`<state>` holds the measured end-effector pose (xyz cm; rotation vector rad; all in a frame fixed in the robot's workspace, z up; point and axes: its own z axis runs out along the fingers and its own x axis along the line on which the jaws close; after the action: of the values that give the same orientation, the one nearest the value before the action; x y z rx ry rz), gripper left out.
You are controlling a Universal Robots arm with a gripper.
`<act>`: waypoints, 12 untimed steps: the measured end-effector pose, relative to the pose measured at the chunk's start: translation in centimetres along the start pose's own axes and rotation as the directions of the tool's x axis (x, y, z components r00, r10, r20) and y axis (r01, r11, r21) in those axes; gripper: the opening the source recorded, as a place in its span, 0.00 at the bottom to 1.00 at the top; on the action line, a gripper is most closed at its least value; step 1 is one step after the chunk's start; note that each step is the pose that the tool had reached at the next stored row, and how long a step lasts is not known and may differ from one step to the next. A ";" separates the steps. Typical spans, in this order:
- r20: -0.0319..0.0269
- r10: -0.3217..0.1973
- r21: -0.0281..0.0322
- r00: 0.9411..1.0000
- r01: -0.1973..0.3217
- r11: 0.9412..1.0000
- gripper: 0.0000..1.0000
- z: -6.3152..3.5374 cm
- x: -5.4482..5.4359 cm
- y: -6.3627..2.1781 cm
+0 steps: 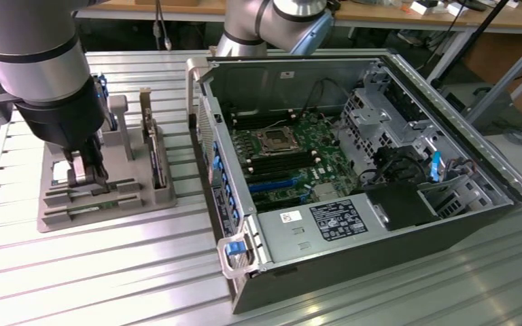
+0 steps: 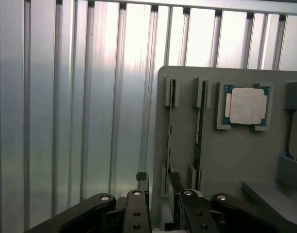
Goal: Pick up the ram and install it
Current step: 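Pick up the ram and move it above insertion slot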
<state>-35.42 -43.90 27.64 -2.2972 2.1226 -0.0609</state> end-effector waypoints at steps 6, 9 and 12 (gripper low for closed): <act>0.000 0.000 0.000 1.000 0.000 1.000 0.30 0.33 -0.2 0.06; 0.000 0.000 0.000 1.000 0.000 1.000 0.30 0.50 -0.2 0.11; 0.000 0.000 0.000 1.000 0.000 1.000 0.30 0.66 -0.2 0.14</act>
<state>-35.55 -43.73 26.97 -2.2975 2.1227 -0.0609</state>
